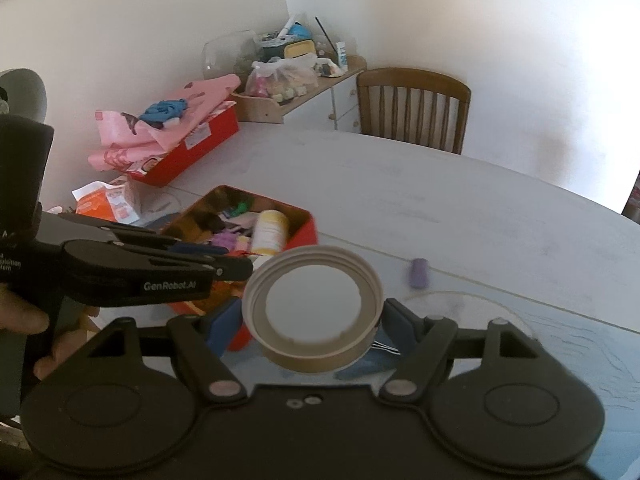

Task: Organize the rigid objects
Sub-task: 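Carry the red wrapper and tape roll over the red tin with both tools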

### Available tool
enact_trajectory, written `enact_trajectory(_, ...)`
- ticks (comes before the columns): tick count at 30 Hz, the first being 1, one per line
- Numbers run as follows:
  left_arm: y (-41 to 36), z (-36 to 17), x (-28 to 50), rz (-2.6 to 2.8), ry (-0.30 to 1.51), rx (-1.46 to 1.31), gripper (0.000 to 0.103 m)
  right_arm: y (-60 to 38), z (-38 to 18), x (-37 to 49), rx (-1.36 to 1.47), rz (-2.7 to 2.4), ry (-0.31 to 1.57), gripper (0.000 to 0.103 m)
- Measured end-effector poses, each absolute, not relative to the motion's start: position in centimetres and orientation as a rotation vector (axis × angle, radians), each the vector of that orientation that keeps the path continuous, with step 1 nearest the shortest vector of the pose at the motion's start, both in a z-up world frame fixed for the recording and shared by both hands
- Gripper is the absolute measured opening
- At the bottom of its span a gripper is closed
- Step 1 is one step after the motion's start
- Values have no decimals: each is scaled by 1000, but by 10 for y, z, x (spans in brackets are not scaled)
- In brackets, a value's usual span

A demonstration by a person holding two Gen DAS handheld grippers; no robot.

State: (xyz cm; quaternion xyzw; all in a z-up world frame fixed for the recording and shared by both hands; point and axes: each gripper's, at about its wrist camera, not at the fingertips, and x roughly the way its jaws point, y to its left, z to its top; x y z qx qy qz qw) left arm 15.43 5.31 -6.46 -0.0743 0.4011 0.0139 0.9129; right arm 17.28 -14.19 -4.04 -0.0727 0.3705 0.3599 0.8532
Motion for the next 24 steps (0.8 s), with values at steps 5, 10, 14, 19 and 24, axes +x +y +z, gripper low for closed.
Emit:
enact_trajectory(5, 88, -64, 144, 43, 819, -154, 22, -113, -41, 164, -157, 759, 778, 76)
enact_trajectory(10, 125, -65, 141, 63, 808, -151, 22, -84, -43, 162, -148, 757, 788, 76)
enact_trajectory(14, 153, -63, 148, 77, 790, -153, 22, -62, -48, 163, -150, 749, 801, 76)
enact_trajectory(19, 178, -67, 166, 83, 791, -130, 22, -35, -57, 168, -179, 742, 811, 76)
enact_trajectory(24, 190, -79, 191, 57, 820, -128, 22, -10, -67, 174, -221, 753, 822, 76)
